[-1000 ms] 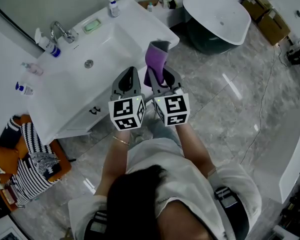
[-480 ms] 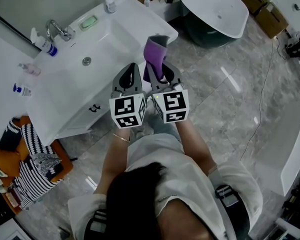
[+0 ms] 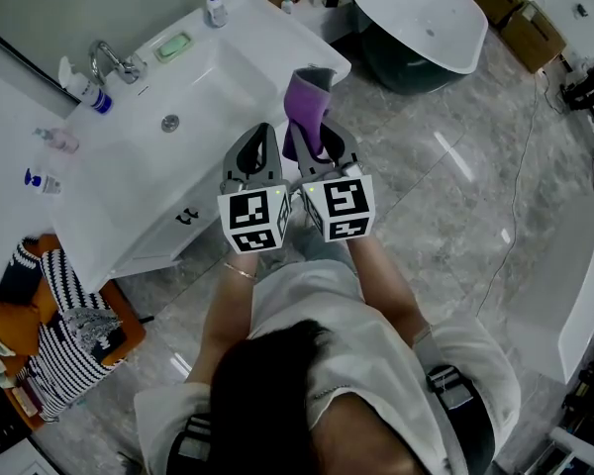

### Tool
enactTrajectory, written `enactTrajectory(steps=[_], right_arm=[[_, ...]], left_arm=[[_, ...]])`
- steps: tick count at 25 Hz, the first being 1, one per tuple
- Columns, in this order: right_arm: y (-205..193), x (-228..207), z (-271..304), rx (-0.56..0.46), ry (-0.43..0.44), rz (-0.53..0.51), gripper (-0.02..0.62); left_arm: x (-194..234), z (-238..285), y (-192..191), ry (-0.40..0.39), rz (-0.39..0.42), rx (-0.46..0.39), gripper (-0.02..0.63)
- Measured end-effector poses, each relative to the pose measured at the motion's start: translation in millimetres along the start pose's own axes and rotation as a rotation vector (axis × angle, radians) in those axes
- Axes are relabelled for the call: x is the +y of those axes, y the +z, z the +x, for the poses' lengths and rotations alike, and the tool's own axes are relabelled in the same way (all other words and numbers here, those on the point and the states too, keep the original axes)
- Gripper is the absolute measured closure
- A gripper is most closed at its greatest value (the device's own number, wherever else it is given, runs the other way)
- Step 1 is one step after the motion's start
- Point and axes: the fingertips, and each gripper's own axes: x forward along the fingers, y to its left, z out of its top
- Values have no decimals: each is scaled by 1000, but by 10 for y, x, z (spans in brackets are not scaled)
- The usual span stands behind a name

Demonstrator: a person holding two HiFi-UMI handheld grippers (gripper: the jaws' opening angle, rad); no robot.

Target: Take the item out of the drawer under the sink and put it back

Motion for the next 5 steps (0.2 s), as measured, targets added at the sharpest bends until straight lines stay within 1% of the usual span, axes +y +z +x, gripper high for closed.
enactTrajectory(steps=[5], right_arm=[[38,9,-12,-9,-6,2,503]], left_arm=[[-10,-17,5,1,9,-4,603]])
